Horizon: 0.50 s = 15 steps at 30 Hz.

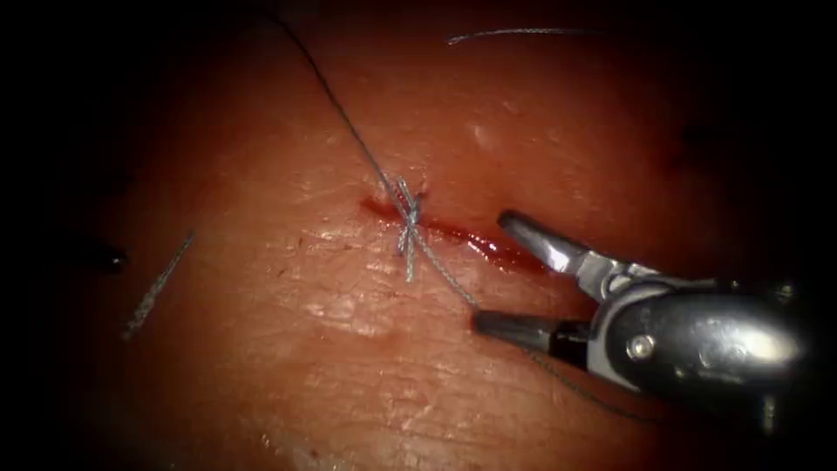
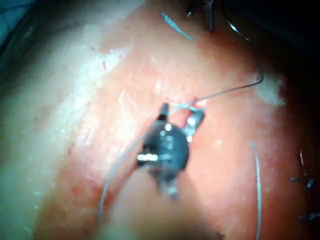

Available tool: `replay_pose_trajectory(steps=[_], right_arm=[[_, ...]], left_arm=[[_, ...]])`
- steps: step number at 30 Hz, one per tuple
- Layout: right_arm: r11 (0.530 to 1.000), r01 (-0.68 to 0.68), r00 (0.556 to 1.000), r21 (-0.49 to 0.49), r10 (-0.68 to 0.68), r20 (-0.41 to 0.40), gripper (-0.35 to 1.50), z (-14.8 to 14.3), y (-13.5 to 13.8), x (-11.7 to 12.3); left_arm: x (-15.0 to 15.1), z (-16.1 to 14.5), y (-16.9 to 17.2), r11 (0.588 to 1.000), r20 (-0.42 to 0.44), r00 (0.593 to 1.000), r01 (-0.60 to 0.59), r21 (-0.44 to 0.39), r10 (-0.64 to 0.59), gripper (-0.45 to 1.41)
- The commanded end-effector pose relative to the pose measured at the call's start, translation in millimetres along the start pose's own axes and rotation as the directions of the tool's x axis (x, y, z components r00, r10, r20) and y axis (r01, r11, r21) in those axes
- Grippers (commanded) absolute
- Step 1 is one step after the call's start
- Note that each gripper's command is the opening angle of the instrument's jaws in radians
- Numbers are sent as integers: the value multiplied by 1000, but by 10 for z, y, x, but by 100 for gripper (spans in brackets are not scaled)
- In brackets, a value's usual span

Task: Wound Closure

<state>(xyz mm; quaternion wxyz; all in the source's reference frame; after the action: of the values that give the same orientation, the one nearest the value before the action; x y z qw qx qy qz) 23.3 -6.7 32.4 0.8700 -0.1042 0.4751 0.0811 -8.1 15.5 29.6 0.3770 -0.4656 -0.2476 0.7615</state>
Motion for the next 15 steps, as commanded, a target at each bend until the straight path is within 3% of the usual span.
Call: replay_pose_trajectory(steps=[1, 4, 7, 13, 15], right_arm=[[1000, 1, 1000, 0, -1, -3, 71, 8, -1, -1], [1000, 1, 1000, -2, -1, -5, 71, 8, -1, -1], [1000, -6, 1000, -6, 6, -10, 72, 8, -1, -1], [996, -90, 996, -7, 90, -16, 83, 3, 3, -2], [994, -108, 994, -4, 108, -17, 86, -2, 4, -4]], left_arm=[[-2, 3, -4, 1000, 20, 1000, -15, 9, 15, 86], [8, -10, -1, 999, 43, 998, -42, 31, 41, 84], [30, -8, 9, 998, 2, 998, -65, 13, 65, 84], [75, 32, 54, 975, -44, 976, -215, -55, 213, 91], [84, 66, 76, 946, -52, 949, -315, -82, 311, 93]])
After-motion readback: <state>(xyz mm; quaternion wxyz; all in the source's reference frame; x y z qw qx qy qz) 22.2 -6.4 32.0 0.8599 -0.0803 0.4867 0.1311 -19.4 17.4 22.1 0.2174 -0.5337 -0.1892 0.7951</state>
